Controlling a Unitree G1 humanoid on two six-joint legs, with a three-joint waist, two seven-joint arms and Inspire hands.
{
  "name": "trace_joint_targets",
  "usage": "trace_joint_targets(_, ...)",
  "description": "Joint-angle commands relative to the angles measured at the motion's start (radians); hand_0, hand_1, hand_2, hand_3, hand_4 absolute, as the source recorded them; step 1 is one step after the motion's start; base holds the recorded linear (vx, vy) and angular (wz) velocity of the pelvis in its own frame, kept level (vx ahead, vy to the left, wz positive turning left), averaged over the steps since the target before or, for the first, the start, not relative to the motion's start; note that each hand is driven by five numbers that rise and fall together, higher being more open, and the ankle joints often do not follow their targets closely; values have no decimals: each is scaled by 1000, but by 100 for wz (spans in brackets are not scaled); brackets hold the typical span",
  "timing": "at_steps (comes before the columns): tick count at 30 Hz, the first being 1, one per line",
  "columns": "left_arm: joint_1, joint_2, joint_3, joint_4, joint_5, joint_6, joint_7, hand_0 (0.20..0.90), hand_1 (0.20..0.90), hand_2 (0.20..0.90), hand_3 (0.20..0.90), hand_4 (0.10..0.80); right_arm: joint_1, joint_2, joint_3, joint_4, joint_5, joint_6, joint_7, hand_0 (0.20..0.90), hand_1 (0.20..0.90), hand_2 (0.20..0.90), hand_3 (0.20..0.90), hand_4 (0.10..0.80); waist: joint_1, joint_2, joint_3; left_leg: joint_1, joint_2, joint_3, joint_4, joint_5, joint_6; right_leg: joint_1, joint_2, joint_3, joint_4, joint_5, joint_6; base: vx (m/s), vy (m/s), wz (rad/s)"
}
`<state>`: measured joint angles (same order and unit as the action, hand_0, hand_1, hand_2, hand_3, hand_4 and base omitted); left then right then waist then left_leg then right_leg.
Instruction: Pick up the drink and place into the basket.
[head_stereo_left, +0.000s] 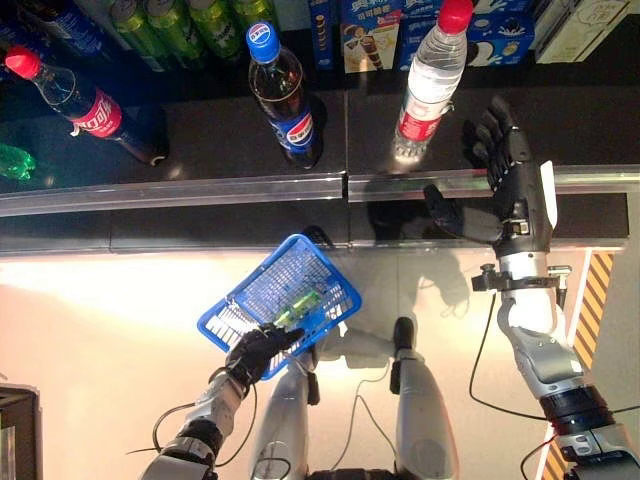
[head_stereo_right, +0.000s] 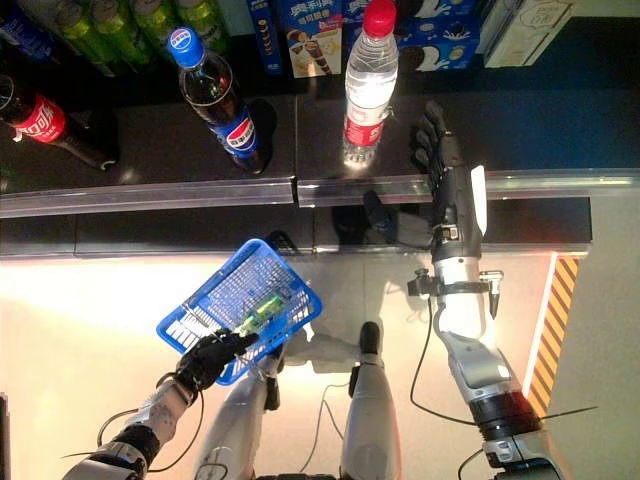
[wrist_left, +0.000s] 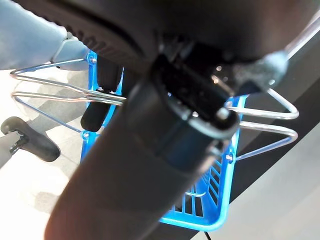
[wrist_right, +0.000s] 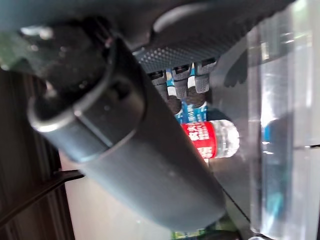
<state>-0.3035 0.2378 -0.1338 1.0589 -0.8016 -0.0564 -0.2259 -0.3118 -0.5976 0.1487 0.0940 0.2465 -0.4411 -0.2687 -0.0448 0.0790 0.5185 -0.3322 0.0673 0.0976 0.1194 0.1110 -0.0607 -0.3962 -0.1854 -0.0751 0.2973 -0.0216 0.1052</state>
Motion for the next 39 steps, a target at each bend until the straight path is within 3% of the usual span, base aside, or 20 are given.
trace_joint_targets(1,152,80,-26,-26,37,4,-21,300,300,300,200,100,-113,-55,-72,-139,21,-97,-8,900,900,900,900,800,23,-24,-30,3,-12,-50,129,-110,-4,59,-17,-31,-42,5,9,0,0,0)
trace_joint_targets(11,144,90,-46,-40,68,32,-20,300,300,300,200,100,-265,-73,-46,-22,124,-36,64,900,900,900,900,800,62,-14,-34,3,-21,-65,137,-109,-3,67,-30,-51,-41,10,10,16,-9,4)
trace_joint_targets(39,114,115,-113,-59,97,70,-18,300,300,300,200,100,-520,-154,21,354,219,90,61,900,900,900,900,800,124,-2,-35,-2,-36,-94,150,-118,6,77,-49,-80,-41,23,18,10,-7,4)
